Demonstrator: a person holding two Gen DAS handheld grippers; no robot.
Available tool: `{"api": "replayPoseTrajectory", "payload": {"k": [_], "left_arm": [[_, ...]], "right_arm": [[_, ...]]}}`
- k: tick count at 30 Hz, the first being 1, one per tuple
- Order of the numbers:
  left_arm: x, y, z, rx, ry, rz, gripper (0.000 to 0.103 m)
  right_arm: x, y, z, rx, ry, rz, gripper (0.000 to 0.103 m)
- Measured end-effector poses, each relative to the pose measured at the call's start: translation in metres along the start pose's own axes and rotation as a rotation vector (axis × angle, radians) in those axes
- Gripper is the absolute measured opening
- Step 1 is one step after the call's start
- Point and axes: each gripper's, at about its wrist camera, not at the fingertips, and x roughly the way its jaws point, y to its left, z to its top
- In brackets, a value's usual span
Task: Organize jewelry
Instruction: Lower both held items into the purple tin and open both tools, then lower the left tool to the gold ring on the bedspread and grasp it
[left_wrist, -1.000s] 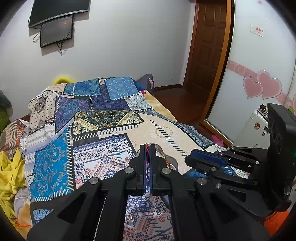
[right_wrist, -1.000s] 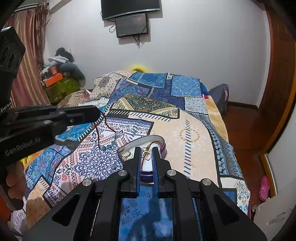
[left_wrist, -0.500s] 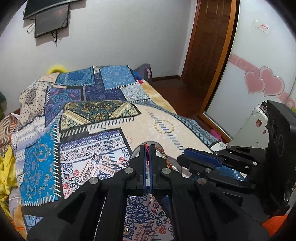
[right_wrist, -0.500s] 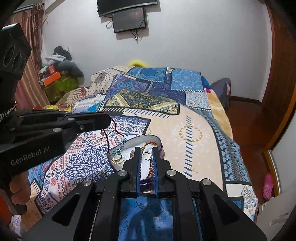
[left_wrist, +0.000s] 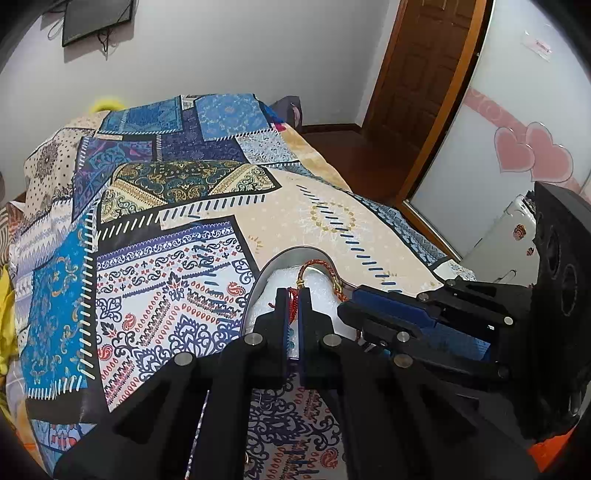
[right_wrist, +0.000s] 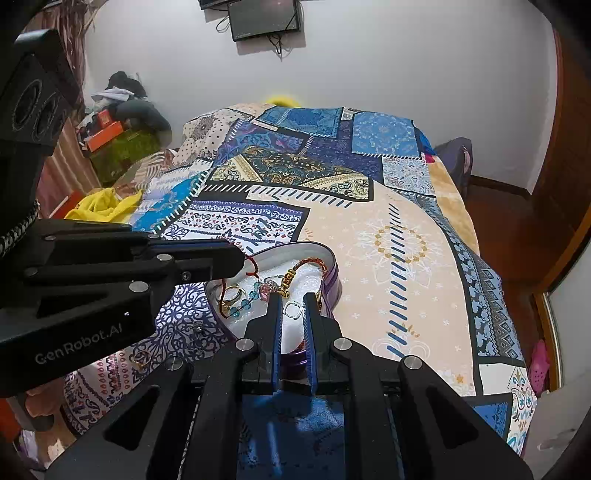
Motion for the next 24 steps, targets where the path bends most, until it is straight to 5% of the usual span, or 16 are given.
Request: {"api": "replayPoseTrajectory", "payload": {"k": [13, 17, 24], "left_arm": [[-0.016, 0.002, -0.004, 0.019, -0.004, 0.022, 0.01], [-0.028, 0.008, -0.006, 0.001, -0.026, 0.046, 0.027], [-0.055, 0.021, -0.012, -0.026, -0.06, 0.092, 0.036]], "right_arm": [[0.001, 0.002, 0.004, -0.007, 0.046, -0.029, 0.011], [-0.005, 0.005, 0.006, -0.011, 0.04, -0.036, 0.013], [-0.022, 0.012, 0.011, -0.016, 0.011, -0.045, 0.015]]}}
